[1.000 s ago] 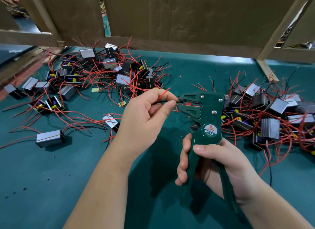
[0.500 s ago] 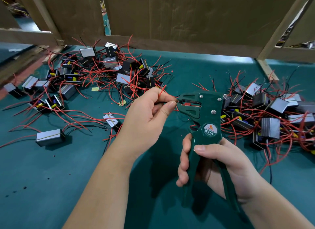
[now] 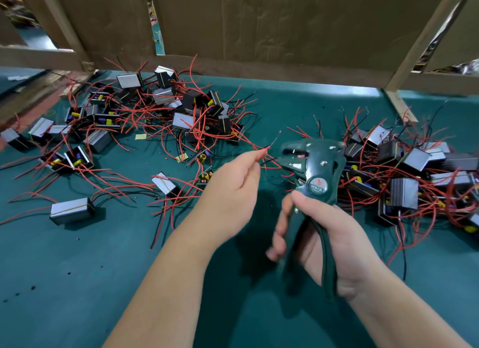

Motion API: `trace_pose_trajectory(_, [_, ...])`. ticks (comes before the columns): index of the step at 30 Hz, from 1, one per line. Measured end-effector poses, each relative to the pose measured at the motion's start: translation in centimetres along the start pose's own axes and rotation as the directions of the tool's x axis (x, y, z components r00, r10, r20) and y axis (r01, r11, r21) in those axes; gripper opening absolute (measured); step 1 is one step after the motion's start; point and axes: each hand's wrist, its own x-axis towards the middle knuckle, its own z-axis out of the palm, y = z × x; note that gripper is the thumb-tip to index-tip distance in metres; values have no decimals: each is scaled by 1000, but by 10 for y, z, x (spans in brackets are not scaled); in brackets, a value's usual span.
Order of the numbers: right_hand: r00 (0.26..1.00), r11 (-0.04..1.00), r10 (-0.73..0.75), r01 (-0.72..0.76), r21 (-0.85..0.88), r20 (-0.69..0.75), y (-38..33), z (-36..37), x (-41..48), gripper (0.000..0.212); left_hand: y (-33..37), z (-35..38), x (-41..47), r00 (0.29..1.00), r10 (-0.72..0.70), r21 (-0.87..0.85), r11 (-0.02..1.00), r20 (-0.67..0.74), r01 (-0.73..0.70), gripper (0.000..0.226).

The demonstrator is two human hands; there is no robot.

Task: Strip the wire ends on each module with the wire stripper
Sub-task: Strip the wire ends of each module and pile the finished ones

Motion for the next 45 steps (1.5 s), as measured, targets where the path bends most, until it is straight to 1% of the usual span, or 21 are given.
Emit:
trace_pose_trajectory(2, [996, 998, -53, 50, 46, 66, -2, -3, 2, 26, 2, 7, 2, 997, -53, -100, 994, -55, 48, 32])
trace_pose_trajectory(4, [986, 997, -69, 64, 38, 151, 0, -6, 1, 42, 5, 7, 5, 981, -180, -405, 904, -73, 136, 30])
trace_pose_trajectory(6, [967, 999, -38, 43, -16, 250, 5, -4, -3, 50, 9, 5, 6, 965, -262, -719, 670, 5, 186, 29])
trace_pose_trajectory(8, [957, 994, 5, 27, -107, 289, 10, 1, -7, 45, 13, 0, 5, 955, -274, -855, 462, 115, 236, 25])
trace_pose_trajectory(11, [967, 991, 27, 7, -132, 253, 16, 7, -7, 59, 14, -8, 5, 927, -319, -905, 304, 197, 297, 20])
trace_pose_trajectory(13, [967, 996, 13, 11, -91, 253, 18, 8, -6, 56, 14, -11, 5, 916, -323, -923, 217, 238, 317, 19])
trace_pose_trajectory(16, [964, 998, 17, 0, -64, 266, 15, 7, -4, 51, 14, -8, 7, 921, -328, -947, 166, 209, 274, 20])
trace_pose_trajectory(18, [967, 998, 14, 4, -68, 256, 13, 4, -4, 50, 13, -9, 12, 925, -361, -970, 156, 121, 188, 25])
trace_pose_trajectory(21, [975, 999, -48, 52, -14, 217, 8, 0, -3, 45, 8, -23, 19, 912, -409, -980, 191, -35, 48, 28])
trace_pose_trajectory(23, [977, 995, -93, 85, 47, 190, 4, -3, -2, 52, 5, -36, 20, 911, -402, -987, 159, -87, -25, 28])
trace_pose_trajectory(25, [971, 991, -117, 100, 91, 208, 0, -5, -1, 64, 4, -42, 18, 925, -371, -996, 67, -79, -58, 30])
trace_pose_trajectory(28, [937, 991, -121, 95, 95, 329, 1, -3, -3, 62, 9, -28, 13, 953, -301, -999, -33, 42, 33, 27])
trace_pose_trajectory(30, [927, 995, -96, 81, 58, 363, 5, -2, -4, 61, 14, -14, 9, 957, -259, -991, -3, 133, 137, 25])
trace_pose_trajectory(33, [954, 994, -103, 110, -8, 282, 10, -4, -2, 50, 17, -10, 8, 958, -235, -980, 73, 163, 185, 30])
trace_pose_trajectory(36, [964, 988, -152, 150, 27, 218, 6, -9, -1, 48, 11, -18, 13, 962, -266, -992, 85, 66, 92, 40])
trace_pose_trajectory(40, [939, 950, -311, 302, 79, 147, -8, -15, -6, 50, -2, -38, 18, 939, -334, -974, 226, -79, -2, 45])
trace_pose_trajectory(41, [927, 932, -360, 352, 83, 106, -14, -17, -6, 51, -5, -42, 20, 925, -358, -953, 303, -128, -15, 43])
trace_pose_trajectory(42, [911, 911, -409, 404, 83, 56, -19, -19, -5, 51, -10, -45, 22, 900, -382, -898, 440, -209, -22, 39])
trace_pose_trajectory(43, [892, 889, -453, 451, 82, 8, -24, -22, -5, 48, -14, -46, 23, 867, -383, -774, 633, -318, -4, 34])
trace_pose_trajectory(44, [876, 872, -481, 483, 79, -42, -28, -25, -4, 45, -17, -45, 23, 832, -337, -551, 834, -441, 46, 28])
trace_pose_trajectory(45, [864, 863, -494, 501, 68, -93, -31, -28, -3, 42, -20, -42, 22, 814, -233, -256, 961, -532, 107, 23])
